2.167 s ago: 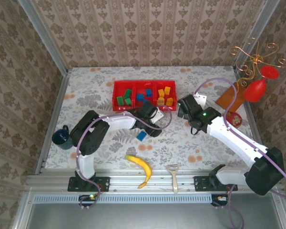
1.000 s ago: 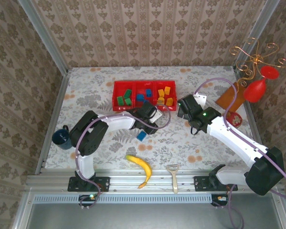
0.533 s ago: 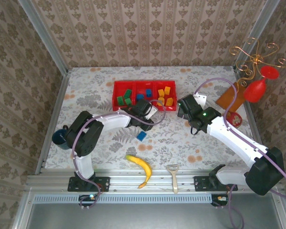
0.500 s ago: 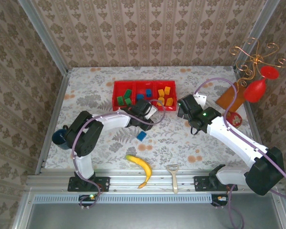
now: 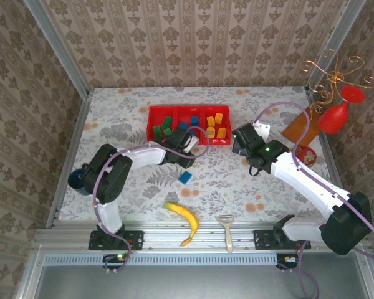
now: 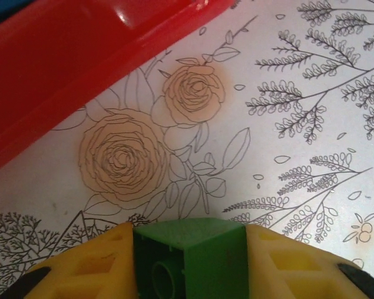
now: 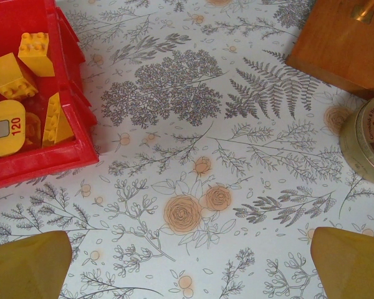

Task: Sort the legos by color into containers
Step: Place the lego in the container.

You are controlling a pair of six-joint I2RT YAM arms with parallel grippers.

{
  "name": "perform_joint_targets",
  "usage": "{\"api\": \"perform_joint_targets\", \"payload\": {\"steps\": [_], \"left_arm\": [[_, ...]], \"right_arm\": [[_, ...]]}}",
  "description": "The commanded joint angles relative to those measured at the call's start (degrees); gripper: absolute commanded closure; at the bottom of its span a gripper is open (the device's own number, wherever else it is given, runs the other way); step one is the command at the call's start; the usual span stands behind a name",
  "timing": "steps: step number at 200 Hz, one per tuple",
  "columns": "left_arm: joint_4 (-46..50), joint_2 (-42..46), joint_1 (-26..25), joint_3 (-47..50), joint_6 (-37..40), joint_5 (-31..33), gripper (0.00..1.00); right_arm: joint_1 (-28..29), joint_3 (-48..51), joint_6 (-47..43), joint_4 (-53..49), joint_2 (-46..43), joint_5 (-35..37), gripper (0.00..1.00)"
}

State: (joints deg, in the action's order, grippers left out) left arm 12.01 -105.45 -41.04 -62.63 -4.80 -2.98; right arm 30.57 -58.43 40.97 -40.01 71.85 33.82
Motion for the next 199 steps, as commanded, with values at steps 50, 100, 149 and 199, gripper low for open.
{"api": "perform_joint_targets", "payload": {"steps": [50,100,149,199], "left_arm": [[1.9,1.8,1.1,0.5,-3.3,0.4,0.64],[2.1,2.0,1.3,0.5,-4.2,0.6,0.64],[2.3,2.6,1.5,0.4,-4.4,0.7,0.65],[4.3,7.4,2.3,0.8,-5.5,3.2,0.65]], "right_arm": [[-0.2,-0.7,1.2,0.6,0.0,-0.5,0.0],[-0.2,-0.9,1.0,0.7,0.0,-0.6,0.0],[-0.2,-0.9,0.9,0.7,0.1,-0.8,0.0],[-0.1,-0.3,-0.9,2.9,0.6,-3.7,0.0]]}}
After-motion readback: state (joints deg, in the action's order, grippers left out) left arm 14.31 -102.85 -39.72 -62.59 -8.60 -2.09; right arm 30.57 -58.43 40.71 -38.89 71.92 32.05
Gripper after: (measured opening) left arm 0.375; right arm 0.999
